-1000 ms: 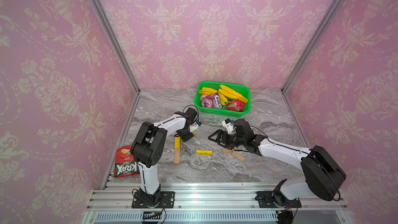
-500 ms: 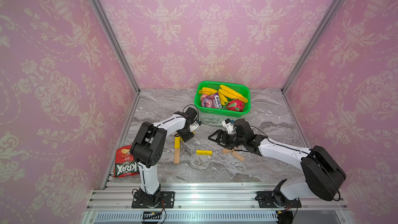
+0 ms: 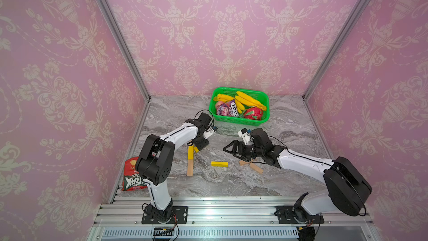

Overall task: Assemble the letter k with building blocks
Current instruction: Assemble the building block at the center of the board, then pick up the building block from the center of the board.

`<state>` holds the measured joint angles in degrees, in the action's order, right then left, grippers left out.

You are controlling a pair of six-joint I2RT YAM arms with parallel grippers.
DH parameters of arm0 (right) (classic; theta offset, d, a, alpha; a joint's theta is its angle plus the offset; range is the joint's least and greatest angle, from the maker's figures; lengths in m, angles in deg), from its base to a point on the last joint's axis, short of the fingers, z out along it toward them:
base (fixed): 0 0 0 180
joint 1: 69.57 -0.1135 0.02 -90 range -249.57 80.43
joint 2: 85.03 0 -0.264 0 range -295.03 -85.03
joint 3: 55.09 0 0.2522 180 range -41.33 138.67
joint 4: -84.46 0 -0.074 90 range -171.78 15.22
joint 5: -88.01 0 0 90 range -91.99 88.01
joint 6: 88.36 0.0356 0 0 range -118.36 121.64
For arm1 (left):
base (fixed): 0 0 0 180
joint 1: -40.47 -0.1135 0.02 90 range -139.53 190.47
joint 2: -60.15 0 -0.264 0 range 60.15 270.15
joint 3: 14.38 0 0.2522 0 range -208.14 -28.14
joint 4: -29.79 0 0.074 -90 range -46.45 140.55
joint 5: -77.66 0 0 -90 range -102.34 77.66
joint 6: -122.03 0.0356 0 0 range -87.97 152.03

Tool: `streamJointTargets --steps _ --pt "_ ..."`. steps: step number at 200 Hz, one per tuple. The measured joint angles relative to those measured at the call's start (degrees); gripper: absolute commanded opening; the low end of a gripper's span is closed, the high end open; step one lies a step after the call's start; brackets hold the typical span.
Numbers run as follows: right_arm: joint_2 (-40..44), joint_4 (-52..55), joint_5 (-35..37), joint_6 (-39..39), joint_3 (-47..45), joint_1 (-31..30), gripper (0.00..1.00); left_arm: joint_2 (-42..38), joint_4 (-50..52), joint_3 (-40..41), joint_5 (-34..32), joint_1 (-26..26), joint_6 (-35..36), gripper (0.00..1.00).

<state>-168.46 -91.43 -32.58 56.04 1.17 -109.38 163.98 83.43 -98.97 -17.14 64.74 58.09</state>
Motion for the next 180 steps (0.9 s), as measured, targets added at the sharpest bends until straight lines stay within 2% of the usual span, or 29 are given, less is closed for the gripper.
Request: streamJointTargets --steps 61,106,180 --pt "0.9 0.0 0.6 0.0 -0.2 0.0 1.0 -0.8 0.5 0.0 0.0 0.2 -1.1 0.55" --pt "1.0 0.2 0.8 0.0 -0.2 0.0 1.0 -8.1 2.3 0.0 0.9 1.6 -5.9 0.55" --pt "6.4 2.7 2.5 -0.1 -2.7 0.0 1.0 -17.5 6.4 3.7 6.7 10.3 -16.6 0.54"
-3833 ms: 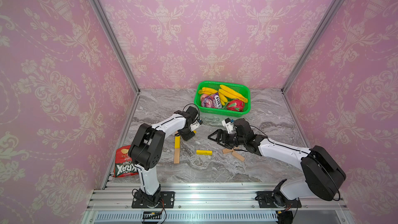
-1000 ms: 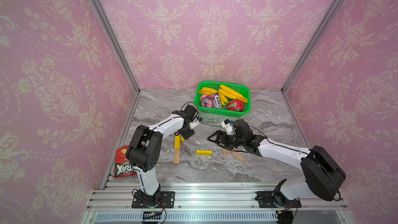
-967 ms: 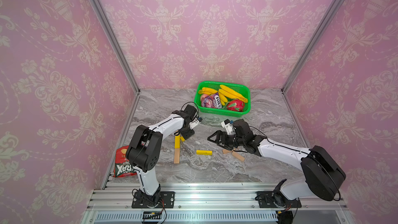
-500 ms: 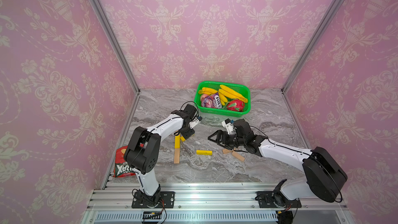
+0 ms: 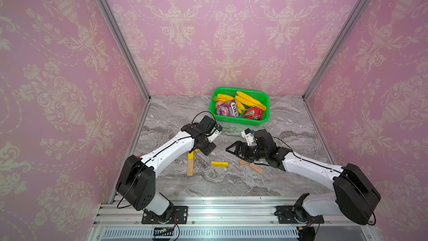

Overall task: Assemble the letter k with building blocks
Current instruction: Pick up the building block from the center of the board.

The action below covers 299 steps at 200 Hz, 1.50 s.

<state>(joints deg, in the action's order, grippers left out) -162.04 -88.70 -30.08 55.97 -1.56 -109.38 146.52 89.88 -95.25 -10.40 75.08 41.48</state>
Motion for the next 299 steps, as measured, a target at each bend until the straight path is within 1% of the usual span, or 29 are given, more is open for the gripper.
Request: streamJointTargets --steps 26,63,97,129,172,219,254,280,299 --pt "3.2 0.3 1.2 0.1 -2.9 0.0 1.0 -1.1 1.7 0.7 1.4 3.3 -1.7 0.54" --pt "5.9 1.3 2.5 0.3 -6.3 0.0 1.0 -1.1 3.3 4.7 1.3 7.0 -3.4 0.54" --pt "9.3 3.0 3.1 0.3 -7.5 0.1 1.0 0.8 2.8 6.7 0.7 9.6 -4.9 0.54" --pt "11.7 3.9 3.1 0.3 -8.2 1.3 1.0 4.6 0.2 6.8 0.0 10.0 -6.1 0.54" --pt "16.0 7.2 3.1 0.0 -10.3 4.1 1.0 10.5 -1.9 6.3 -3.3 10.7 -6.6 0.54" --pt "18.6 9.2 2.9 0.0 -12.3 6.1 1.0 12.0 -2.5 2.9 -5.6 10.8 -6.6 0.54" --pt "18.7 9.1 2.8 0.0 -13.0 6.2 1.0 12.4 -3.1 2.7 -5.9 11.0 -6.6 0.54" --pt "18.7 9.1 2.8 0.1 -13.2 6.2 1.0 13.4 -3.5 2.7 -5.6 11.0 -6.6 0.51" --pt "19.0 9.1 2.8 0.1 -13.4 6.4 1.0 13.8 -3.6 2.7 -4.9 11.0 -6.5 0.43"
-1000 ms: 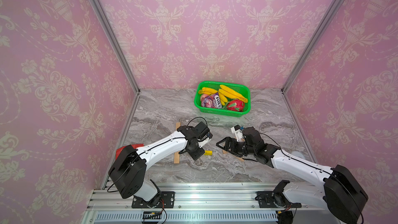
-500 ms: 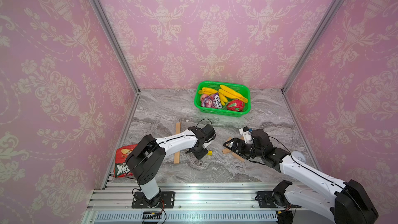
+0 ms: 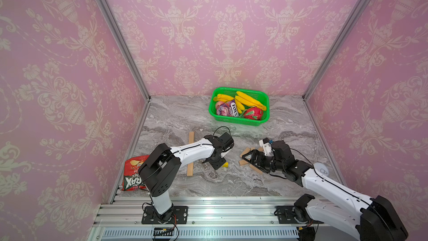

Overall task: Assemble the letter k with building blocks
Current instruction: Pick up the building block from the center of the board.

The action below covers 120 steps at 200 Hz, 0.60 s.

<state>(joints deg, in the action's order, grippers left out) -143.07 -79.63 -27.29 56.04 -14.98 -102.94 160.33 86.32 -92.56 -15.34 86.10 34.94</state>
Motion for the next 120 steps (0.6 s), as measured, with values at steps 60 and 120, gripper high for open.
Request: streamJointTargets --steps 60,120 --pt "0.6 0.0 -0.3 0.0 -1.0 0.4 1.0 2.3 -0.1 -0.2 2.6 0.0 0.6 0.28" --pt "0.7 0.0 -0.4 0.0 -1.5 0.5 1.0 2.7 -0.3 -0.4 11.7 -2.9 0.7 0.26"
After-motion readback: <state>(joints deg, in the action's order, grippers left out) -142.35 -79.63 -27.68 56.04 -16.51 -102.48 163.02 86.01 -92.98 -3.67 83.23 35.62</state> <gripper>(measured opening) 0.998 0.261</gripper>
